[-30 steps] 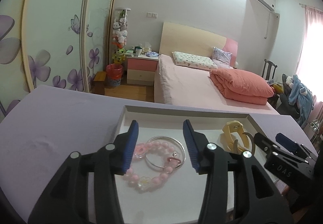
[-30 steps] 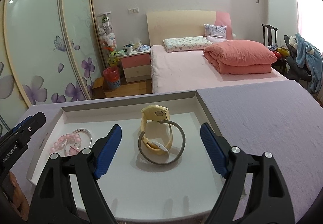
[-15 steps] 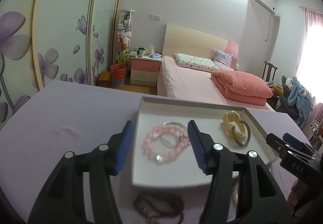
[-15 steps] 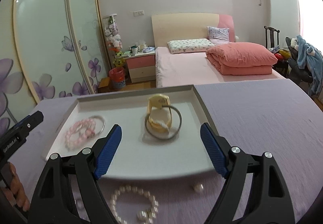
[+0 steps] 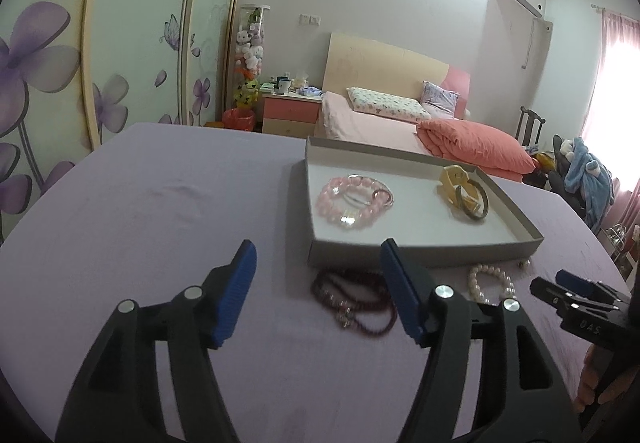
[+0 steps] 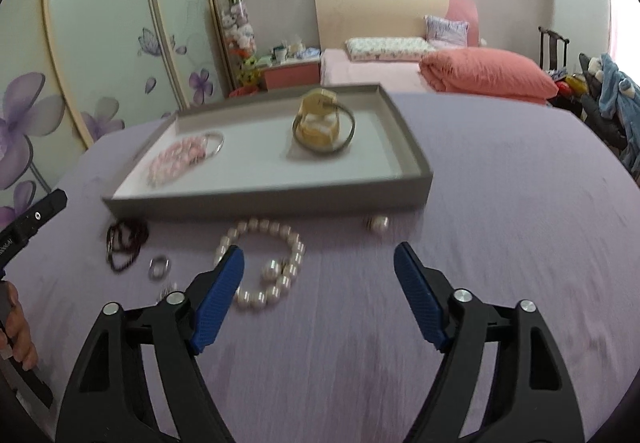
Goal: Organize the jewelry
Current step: 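Move the right tool to the loose pearl beside the pearl bracelet, then close the right tool on the loose pearl, then grasp the dark red beaded necklace with the left tool while the right tool holds the pearl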
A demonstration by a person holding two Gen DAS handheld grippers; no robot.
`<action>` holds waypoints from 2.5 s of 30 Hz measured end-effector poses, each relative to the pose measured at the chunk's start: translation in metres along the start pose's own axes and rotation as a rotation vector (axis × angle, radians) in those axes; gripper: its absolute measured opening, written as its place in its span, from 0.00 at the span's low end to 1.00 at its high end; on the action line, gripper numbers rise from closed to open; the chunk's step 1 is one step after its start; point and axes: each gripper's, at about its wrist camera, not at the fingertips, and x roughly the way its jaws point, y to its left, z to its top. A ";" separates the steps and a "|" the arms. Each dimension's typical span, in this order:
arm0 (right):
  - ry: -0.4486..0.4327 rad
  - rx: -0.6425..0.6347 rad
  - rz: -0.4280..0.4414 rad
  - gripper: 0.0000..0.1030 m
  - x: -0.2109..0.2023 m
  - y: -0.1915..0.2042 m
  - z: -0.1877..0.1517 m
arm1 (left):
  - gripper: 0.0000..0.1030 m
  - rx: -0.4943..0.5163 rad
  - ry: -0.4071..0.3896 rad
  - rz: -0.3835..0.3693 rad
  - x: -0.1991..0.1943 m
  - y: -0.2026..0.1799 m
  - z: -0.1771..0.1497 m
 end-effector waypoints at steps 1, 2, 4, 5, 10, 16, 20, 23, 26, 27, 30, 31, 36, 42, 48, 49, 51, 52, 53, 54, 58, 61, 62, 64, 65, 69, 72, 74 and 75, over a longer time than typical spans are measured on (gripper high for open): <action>0.011 0.008 0.009 0.68 -0.001 -0.001 -0.002 | 0.63 -0.004 0.002 0.001 -0.001 0.002 -0.002; 0.023 0.019 0.011 0.67 0.000 -0.001 -0.003 | 0.63 -0.012 0.006 0.002 -0.003 0.005 -0.003; 0.048 0.025 0.019 0.61 0.003 -0.001 -0.006 | 0.63 -0.026 0.014 0.003 -0.003 0.011 -0.005; 0.059 0.026 0.023 0.58 0.004 0.000 -0.007 | 0.63 -0.035 0.017 0.003 -0.004 0.013 -0.007; 0.084 0.007 0.031 0.41 0.011 0.011 -0.009 | 0.63 -0.048 0.022 -0.003 -0.002 0.016 -0.007; 0.092 -0.022 0.038 0.29 0.019 0.024 -0.004 | 0.63 -0.050 0.013 -0.013 -0.001 0.016 -0.006; 0.098 -0.030 0.036 0.27 0.023 0.027 -0.001 | 0.64 -0.053 0.014 -0.020 0.000 0.017 -0.006; 0.112 -0.037 0.025 0.26 0.025 0.028 -0.001 | 0.64 -0.061 0.014 -0.025 0.000 0.017 -0.006; 0.098 -0.034 0.018 0.19 0.023 0.028 0.002 | 0.64 -0.064 0.013 -0.027 0.001 0.018 -0.005; 0.078 -0.035 0.025 0.19 0.019 0.029 0.004 | 0.64 -0.064 0.012 -0.028 0.001 0.018 -0.005; 0.075 -0.045 0.049 0.19 0.019 0.031 0.010 | 0.64 -0.066 0.013 -0.027 0.002 0.018 -0.004; 0.082 -0.051 0.049 0.19 0.020 0.033 0.011 | 0.64 -0.068 0.014 -0.027 0.002 0.018 -0.004; 0.120 -0.080 0.035 0.20 0.033 0.039 0.011 | 0.64 -0.075 0.017 -0.027 0.002 0.019 -0.004; 0.141 -0.078 0.039 0.19 0.033 0.036 0.003 | 0.64 -0.076 0.023 -0.030 0.004 0.019 -0.004; 0.142 -0.048 0.048 0.19 0.037 0.033 0.008 | 0.65 -0.078 0.024 -0.029 0.005 0.019 -0.003; 0.142 -0.048 0.047 0.19 0.038 0.033 0.009 | 0.65 -0.077 0.025 -0.029 0.006 0.019 -0.003; 0.140 -0.056 0.041 0.19 0.039 0.035 0.010 | 0.65 -0.077 0.026 -0.030 0.005 0.019 -0.003; 0.141 -0.058 0.039 0.19 0.040 0.036 0.010 | 0.65 -0.076 0.027 -0.030 0.006 0.019 -0.003; 0.141 -0.060 0.039 0.19 0.040 0.036 0.011 | 0.65 -0.075 0.028 -0.029 0.006 0.018 -0.003; 0.141 -0.060 0.037 0.17 0.040 0.035 0.011 | 0.65 -0.074 0.029 -0.028 0.007 0.018 -0.003; 0.144 -0.040 0.054 0.14 0.037 0.029 0.011 | 0.65 -0.072 0.033 -0.025 0.009 0.016 -0.005; 0.135 -0.025 0.076 0.14 0.027 0.023 0.007 | 0.65 -0.072 0.036 -0.024 0.010 0.015 -0.005; 0.130 -0.024 0.081 0.14 0.023 0.022 0.006 | 0.65 -0.072 0.037 -0.024 0.010 0.015 -0.005; 0.110 -0.029 0.079 0.14 0.011 0.017 0.002 | 0.65 -0.071 0.036 -0.024 0.009 0.015 -0.006; 0.104 -0.030 0.076 0.14 0.008 0.015 0.000 | 0.65 -0.071 0.035 -0.024 0.009 0.015 -0.005; 0.108 -0.023 0.019 0.14 -0.003 -0.003 -0.012 | 0.65 -0.065 0.038 -0.024 0.011 0.013 -0.005; 0.135 0.009 -0.025 0.14 -0.004 -0.021 -0.020 | 0.65 -0.057 0.047 -0.029 0.013 0.010 -0.004; 0.131 0.021 -0.046 0.14 -0.008 -0.030 -0.022 | 0.65 -0.043 0.060 -0.032 0.015 0.006 -0.005; 0.131 0.024 -0.055 0.14 -0.009 -0.032 -0.022 | 0.65 -0.036 0.069 -0.035 0.017 0.004 -0.005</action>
